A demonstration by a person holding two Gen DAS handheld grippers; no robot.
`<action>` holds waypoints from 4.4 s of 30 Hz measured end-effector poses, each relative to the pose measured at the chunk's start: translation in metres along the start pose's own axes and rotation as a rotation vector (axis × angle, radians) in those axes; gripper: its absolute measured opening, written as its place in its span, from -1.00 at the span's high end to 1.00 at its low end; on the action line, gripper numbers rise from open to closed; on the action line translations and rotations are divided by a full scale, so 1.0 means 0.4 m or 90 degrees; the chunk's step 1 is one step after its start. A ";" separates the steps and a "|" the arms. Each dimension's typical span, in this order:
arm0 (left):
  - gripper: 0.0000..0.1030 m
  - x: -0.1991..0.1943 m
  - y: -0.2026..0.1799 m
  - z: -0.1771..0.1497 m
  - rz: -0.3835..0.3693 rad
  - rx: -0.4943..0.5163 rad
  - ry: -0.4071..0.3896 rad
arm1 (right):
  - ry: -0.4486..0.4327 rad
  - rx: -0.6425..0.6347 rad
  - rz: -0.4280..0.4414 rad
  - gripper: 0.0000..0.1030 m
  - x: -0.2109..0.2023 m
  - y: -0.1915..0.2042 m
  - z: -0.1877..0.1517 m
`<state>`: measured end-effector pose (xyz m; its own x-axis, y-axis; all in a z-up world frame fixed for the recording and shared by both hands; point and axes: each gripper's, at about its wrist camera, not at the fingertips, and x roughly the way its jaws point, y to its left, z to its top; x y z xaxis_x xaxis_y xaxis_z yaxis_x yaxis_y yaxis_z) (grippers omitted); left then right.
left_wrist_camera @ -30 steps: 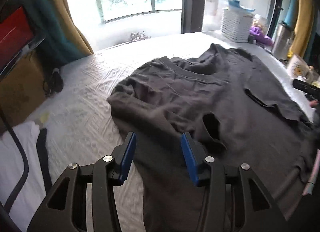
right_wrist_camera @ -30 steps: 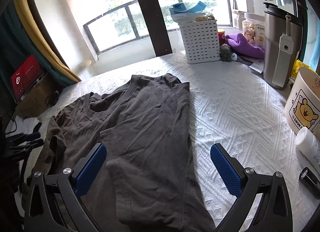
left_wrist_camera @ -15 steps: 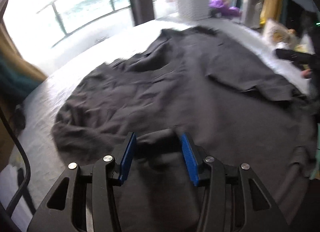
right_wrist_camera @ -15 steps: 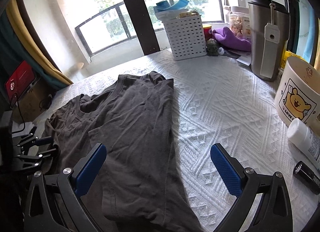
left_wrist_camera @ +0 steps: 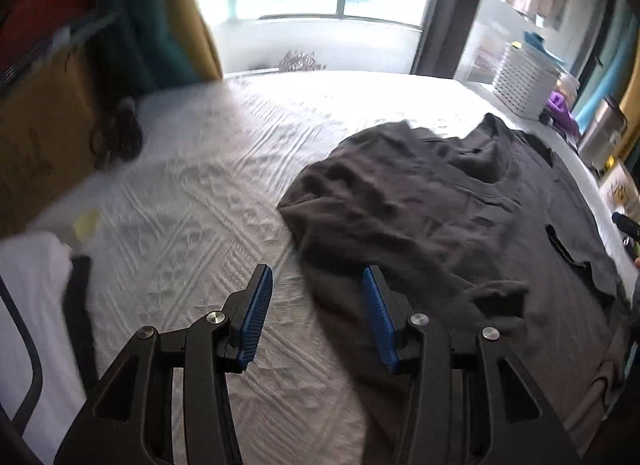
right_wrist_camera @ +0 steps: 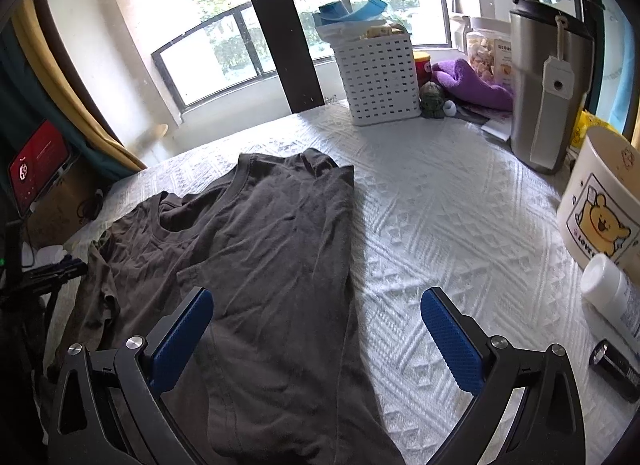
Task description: Fold small clothes
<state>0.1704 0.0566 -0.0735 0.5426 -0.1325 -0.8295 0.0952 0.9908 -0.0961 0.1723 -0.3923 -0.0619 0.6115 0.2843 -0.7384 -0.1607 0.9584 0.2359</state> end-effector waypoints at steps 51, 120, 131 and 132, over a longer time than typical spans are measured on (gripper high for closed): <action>0.02 -0.056 0.046 -0.060 -0.080 0.016 -0.033 | 0.141 -0.158 0.155 0.87 0.224 0.496 -0.051; 0.64 -0.202 -0.064 -0.227 0.038 0.028 -0.095 | 0.020 -0.155 -0.099 -1.00 -0.145 0.123 -0.177; 0.61 -0.268 -0.060 -0.285 0.035 0.021 -0.123 | 0.023 -0.204 -0.064 -1.00 -0.212 0.219 -0.294; 0.50 -0.273 -0.061 -0.290 0.035 0.019 -0.125 | 0.024 -0.204 -0.062 -1.00 -0.214 0.220 -0.299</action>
<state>0.0118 0.0500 -0.0444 0.7002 -0.0839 -0.7090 0.0846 0.9958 -0.0343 0.0131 -0.3291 -0.0537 0.6080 0.1859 -0.7719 -0.3423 0.9386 -0.0435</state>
